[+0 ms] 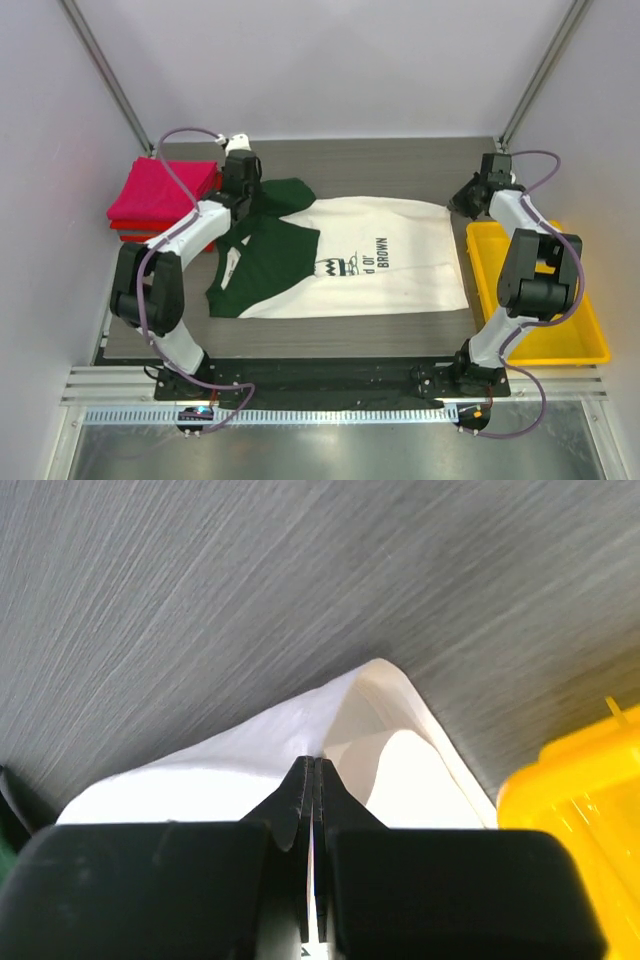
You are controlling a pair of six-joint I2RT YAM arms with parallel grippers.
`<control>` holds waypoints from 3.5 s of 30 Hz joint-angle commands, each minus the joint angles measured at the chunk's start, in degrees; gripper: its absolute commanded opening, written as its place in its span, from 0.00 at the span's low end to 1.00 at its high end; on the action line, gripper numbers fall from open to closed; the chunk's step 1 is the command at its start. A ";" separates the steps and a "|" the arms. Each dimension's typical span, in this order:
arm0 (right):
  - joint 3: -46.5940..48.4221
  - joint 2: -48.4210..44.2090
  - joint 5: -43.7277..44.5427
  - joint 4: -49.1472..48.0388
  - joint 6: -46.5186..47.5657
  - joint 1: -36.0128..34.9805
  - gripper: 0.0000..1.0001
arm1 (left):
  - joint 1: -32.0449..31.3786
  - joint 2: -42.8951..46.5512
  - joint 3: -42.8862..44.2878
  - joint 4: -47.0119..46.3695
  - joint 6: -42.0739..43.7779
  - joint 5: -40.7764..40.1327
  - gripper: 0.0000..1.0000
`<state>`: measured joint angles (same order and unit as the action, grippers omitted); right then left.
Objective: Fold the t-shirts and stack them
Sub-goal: Fold the tshirt
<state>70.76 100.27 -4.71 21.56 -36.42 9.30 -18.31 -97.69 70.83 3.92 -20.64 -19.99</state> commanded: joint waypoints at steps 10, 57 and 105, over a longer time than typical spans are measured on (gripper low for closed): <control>-9.23 -8.94 6.73 -3.01 -4.09 2.74 0.01 | -3.05 14.79 -13.34 -7.08 -0.45 -11.20 0.00; -29.63 -25.91 10.69 -9.26 -7.34 3.36 0.01 | -8.15 45.57 -45.69 1.61 -19.08 -11.13 0.00; -36.22 -33.98 15.52 -2.05 -5.32 -3.94 0.01 | -8.94 12.00 -20.64 11.72 -22.24 1.18 0.24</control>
<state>34.63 70.41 7.81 19.40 -40.88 5.37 -27.05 -84.73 48.73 13.65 -42.06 -18.90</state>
